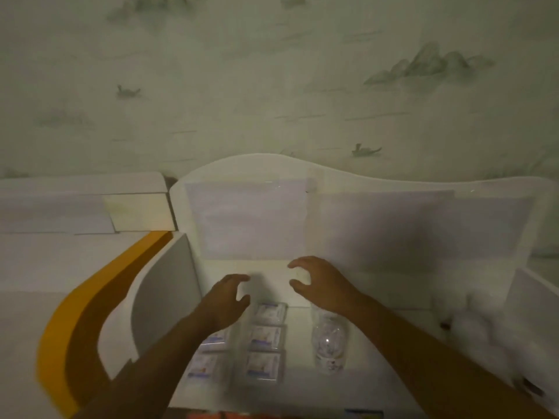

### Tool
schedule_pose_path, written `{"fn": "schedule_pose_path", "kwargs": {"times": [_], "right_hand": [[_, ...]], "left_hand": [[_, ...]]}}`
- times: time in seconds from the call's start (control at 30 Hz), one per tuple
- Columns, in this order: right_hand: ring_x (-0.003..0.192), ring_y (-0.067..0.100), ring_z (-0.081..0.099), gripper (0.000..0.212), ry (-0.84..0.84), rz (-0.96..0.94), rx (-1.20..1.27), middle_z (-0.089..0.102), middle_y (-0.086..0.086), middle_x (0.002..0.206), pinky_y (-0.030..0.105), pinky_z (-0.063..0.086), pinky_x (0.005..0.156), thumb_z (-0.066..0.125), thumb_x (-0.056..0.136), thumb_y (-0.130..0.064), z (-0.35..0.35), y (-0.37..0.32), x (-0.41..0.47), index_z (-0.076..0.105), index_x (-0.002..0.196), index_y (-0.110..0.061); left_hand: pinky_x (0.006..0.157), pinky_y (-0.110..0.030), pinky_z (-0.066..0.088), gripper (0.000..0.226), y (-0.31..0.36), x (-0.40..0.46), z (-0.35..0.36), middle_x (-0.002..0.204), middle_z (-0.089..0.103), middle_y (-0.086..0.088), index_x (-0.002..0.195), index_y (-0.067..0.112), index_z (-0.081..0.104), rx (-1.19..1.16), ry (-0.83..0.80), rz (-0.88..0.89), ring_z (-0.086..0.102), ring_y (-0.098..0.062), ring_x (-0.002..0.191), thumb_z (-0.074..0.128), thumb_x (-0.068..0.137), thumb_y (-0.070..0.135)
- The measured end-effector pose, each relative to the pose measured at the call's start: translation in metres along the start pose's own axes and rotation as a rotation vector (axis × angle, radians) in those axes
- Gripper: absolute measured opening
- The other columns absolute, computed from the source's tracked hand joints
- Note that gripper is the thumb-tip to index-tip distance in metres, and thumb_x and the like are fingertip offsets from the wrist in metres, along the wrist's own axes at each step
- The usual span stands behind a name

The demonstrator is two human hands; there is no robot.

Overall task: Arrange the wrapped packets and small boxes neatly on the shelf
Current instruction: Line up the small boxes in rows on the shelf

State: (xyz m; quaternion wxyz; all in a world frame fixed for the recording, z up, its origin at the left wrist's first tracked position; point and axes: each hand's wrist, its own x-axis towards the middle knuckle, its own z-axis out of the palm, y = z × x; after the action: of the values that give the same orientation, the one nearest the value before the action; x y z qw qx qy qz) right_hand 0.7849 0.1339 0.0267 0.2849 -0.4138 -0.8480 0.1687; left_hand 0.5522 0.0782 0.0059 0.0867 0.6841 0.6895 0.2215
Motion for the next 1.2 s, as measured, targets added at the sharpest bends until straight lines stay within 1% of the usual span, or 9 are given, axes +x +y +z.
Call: {"fn": "schedule_pose_path", "kwargs": {"times": [0.1, 0.2, 0.3, 0.43, 0.57, 0.7, 0.87, 1.0, 1.2], "right_hand": [[0.13, 0.013, 0.045, 0.044, -0.074, 0.06, 0.117, 0.051, -0.005, 0.14, 0.023, 0.032, 0.11, 0.061, 0.09, -0.031, 0.054, -0.027, 0.009, 0.052, 0.132, -0.024], [0.13, 0.009, 0.043, 0.048, -0.048, 0.198, 0.342, 0.047, -0.01, 0.141, 0.016, 0.032, 0.103, 0.06, 0.092, -0.029, 0.113, -0.054, 0.01, 0.046, 0.138, -0.027], [0.131, 0.008, 0.042, 0.052, 0.01, 0.33, 0.561, 0.044, -0.014, 0.133, 0.013, 0.033, 0.101, 0.059, 0.094, -0.021, 0.171, -0.078, 0.001, 0.039, 0.142, -0.026], [0.129, 0.002, 0.038, 0.061, 0.121, 0.434, 0.675, 0.036, -0.017, 0.138, -0.001, 0.03, 0.093, 0.059, 0.095, -0.021, 0.221, -0.091, -0.006, 0.028, 0.147, -0.028], [0.131, 0.005, 0.035, 0.063, 0.177, 0.455, 0.693, 0.033, -0.016, 0.143, 0.019, 0.035, 0.104, 0.055, 0.097, -0.022, 0.23, -0.095, -0.005, 0.022, 0.15, -0.031], [0.129, 0.001, 0.035, 0.061, 0.158, 0.43, 0.669, 0.036, -0.014, 0.143, 0.014, 0.033, 0.102, 0.056, 0.096, -0.022, 0.23, -0.098, -0.005, 0.026, 0.149, -0.029], [0.134, 0.001, 0.032, 0.054, 0.13, 0.381, 0.531, 0.034, -0.013, 0.148, 0.02, 0.028, 0.112, 0.055, 0.096, -0.028, 0.223, -0.086, -0.005, 0.032, 0.144, -0.031], [0.138, 0.008, 0.033, 0.053, 0.109, 0.359, 0.517, 0.031, -0.018, 0.146, 0.032, 0.032, 0.115, 0.058, 0.095, -0.027, 0.216, -0.077, -0.008, 0.032, 0.141, -0.036], [0.131, 0.006, 0.041, 0.044, 0.119, 0.346, 0.501, 0.037, -0.018, 0.14, 0.023, 0.036, 0.109, 0.055, 0.097, -0.022, 0.205, -0.074, -0.012, 0.038, 0.134, -0.038]], "left_hand": [[0.106, -0.034, 0.043, 0.034, -0.032, -0.018, 0.012, 0.128, 0.056, 0.007, 0.126, 0.014, 0.057, -0.297, 0.059, -0.043, 0.057, -0.009, 0.115, 0.059, 0.094, 0.023], [0.083, -0.044, 0.058, 0.014, -0.061, -0.035, 0.028, 0.094, 0.073, -0.004, 0.104, 0.011, 0.068, -0.657, 0.142, -0.153, 0.07, -0.022, 0.093, 0.059, 0.094, 0.014], [0.08, -0.042, 0.059, 0.016, -0.081, -0.047, 0.047, 0.095, 0.072, -0.003, 0.106, 0.022, 0.065, -0.849, 0.177, -0.279, 0.071, -0.02, 0.088, 0.059, 0.092, 0.015], [0.062, -0.011, 0.051, 0.028, -0.091, -0.049, 0.051, 0.104, 0.062, 0.012, 0.115, 0.033, 0.05, -0.891, 0.193, -0.353, 0.066, -0.001, 0.085, 0.052, 0.097, 0.012], [0.064, -0.015, 0.046, 0.033, -0.098, -0.047, 0.054, 0.103, 0.055, 0.02, 0.122, 0.037, 0.039, -0.917, 0.12, -0.375, 0.058, 0.001, 0.089, 0.05, 0.098, 0.017], [0.067, -0.018, 0.05, 0.037, -0.103, -0.047, 0.055, 0.108, 0.055, 0.014, 0.126, 0.037, 0.037, -0.943, 0.084, -0.387, 0.059, 0.0, 0.091, 0.05, 0.098, 0.016], [0.087, -0.045, 0.057, 0.037, -0.106, -0.046, 0.05, 0.125, 0.059, 0.0, 0.125, 0.042, 0.038, -0.966, 0.042, -0.369, 0.065, -0.021, 0.104, 0.054, 0.097, 0.023], [0.084, -0.044, 0.058, 0.035, -0.105, -0.046, 0.049, 0.124, 0.058, 0.0, 0.122, 0.044, 0.036, -1.007, 0.042, -0.404, 0.065, -0.023, 0.102, 0.053, 0.097, 0.026], [0.069, -0.031, 0.056, 0.036, -0.101, -0.047, 0.048, 0.118, 0.053, 0.003, 0.125, 0.038, 0.034, -1.051, 0.044, -0.414, 0.063, -0.02, 0.096, 0.052, 0.097, 0.026]]}}
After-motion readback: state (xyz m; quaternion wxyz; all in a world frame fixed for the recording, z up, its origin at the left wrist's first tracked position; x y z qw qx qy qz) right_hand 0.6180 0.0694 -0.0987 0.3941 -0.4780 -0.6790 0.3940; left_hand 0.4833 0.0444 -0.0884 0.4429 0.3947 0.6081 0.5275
